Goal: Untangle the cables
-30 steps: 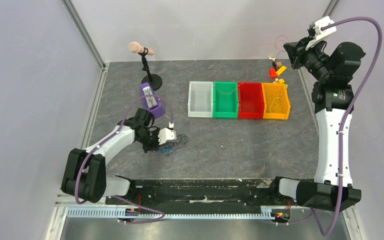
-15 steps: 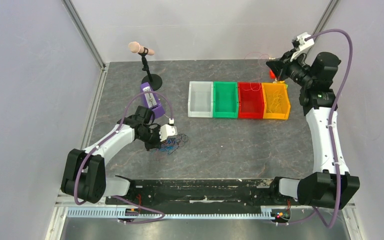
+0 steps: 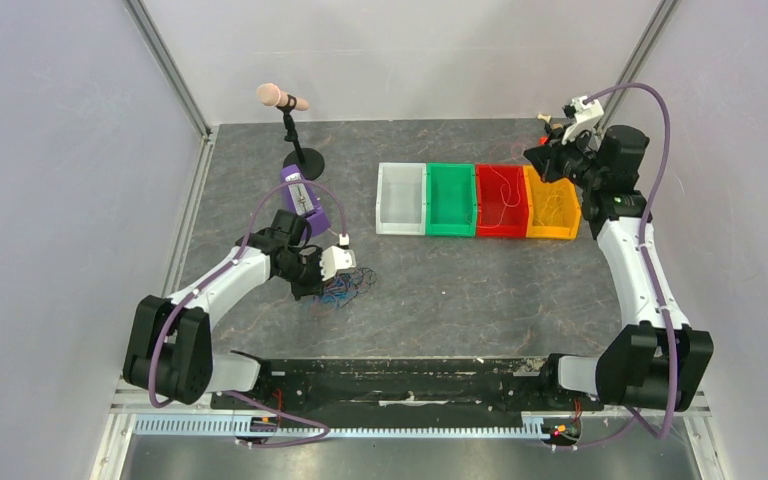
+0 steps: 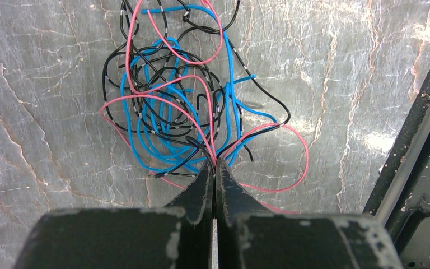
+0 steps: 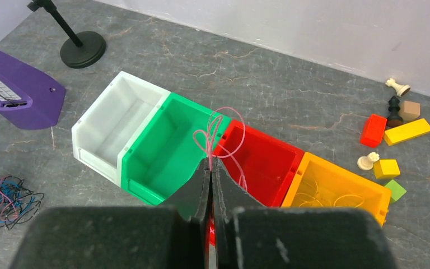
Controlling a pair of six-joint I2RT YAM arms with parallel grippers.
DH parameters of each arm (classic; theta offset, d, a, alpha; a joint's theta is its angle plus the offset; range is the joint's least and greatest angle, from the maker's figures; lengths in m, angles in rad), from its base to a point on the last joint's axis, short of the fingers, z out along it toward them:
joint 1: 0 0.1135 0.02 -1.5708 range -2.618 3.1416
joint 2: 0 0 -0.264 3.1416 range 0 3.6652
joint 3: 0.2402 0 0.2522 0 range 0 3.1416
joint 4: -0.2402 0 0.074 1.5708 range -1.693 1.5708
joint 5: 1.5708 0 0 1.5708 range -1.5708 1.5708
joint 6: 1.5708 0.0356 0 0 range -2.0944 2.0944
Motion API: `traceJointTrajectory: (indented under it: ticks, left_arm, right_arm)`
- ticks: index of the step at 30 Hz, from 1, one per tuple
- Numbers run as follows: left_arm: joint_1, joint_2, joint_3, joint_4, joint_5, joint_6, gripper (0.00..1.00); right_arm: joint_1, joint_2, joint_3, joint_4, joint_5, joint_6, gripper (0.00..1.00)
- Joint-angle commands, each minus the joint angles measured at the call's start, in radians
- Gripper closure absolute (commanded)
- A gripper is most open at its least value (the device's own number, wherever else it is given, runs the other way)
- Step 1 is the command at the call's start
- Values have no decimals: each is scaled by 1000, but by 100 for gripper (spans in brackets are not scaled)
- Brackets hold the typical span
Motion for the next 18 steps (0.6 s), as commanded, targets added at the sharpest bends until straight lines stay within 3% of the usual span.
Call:
traceJointTrajectory:
  ticks: [1, 18]
  left_arm:
    - [-5, 6, 34, 20, 30, -29, 98]
    - [-5, 15, 35, 21, 18, -5, 98]
  right_arm:
    - [13, 2, -15, 63, 65, -14, 100]
    - [11, -80, 82, 51, 127, 5, 100]
